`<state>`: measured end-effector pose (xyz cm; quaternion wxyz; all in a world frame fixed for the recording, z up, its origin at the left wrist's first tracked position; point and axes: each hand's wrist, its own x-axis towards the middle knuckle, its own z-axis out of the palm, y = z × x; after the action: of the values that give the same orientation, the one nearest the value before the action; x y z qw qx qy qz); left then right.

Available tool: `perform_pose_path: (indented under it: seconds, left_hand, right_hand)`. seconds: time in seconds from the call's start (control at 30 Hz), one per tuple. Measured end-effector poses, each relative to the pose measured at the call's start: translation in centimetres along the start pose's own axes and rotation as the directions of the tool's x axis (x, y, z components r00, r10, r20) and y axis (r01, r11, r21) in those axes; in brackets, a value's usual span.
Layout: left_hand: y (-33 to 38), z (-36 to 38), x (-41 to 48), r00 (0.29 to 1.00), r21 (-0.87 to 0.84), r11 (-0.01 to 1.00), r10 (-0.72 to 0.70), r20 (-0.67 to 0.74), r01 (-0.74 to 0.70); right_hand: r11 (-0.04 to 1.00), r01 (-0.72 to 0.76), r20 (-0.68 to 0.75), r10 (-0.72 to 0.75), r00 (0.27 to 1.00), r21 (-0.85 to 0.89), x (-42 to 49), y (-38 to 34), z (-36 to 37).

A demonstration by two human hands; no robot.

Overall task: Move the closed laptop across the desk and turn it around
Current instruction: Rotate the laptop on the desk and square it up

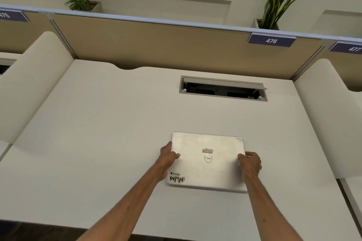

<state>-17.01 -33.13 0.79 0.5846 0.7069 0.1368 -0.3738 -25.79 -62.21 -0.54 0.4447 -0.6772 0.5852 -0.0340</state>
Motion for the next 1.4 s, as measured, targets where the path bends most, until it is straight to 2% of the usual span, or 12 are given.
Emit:
perform_pose_path:
  seconds: [0.23,0.4,0.5,0.63,0.83,0.97,1.4]
  left_hand:
    - [0.4,-0.7,-0.6,1.000,0.040,0.999,0.005,0.011,-0.005]
    - [0.8,-0.2,-0.3,0.995,0.123,0.992,0.009,-0.099,0.003]
    - [0.5,1.3,0.0,0.978,0.265,0.964,0.084,-0.193,-0.031]
    - [0.1,2.6,-0.2,0.957,0.396,0.918,0.100,-0.272,0.017]
    - [0.1,1.8,-0.4,0.968,0.300,0.954,0.068,-0.243,0.009]
    - [0.0,1.9,-0.5,0.959,0.259,0.966,0.081,-0.272,-0.008]
    - [-0.8,3.3,-0.2,0.925,0.342,0.940,0.147,-0.351,-0.019]
  right_hand:
    - [0.999,0.023,0.048,-0.024,0.999,0.026,0.3,0.1,-1.5]
    - [0.997,-0.004,0.109,-0.004,0.994,0.073,0.9,0.5,-2.5]
    - [0.996,-0.008,0.104,-0.001,0.995,0.091,0.8,0.7,-2.4]
    - [0.994,-0.020,0.130,0.005,0.992,0.108,0.8,1.0,-2.6]
    - [0.994,-0.020,0.179,0.001,0.984,0.106,1.2,1.2,-3.3]
    - [0.997,-0.009,0.186,-0.007,0.983,0.081,1.3,1.3,-3.3]
    - [0.997,0.023,0.163,-0.035,0.986,0.072,0.9,1.6,-3.1]
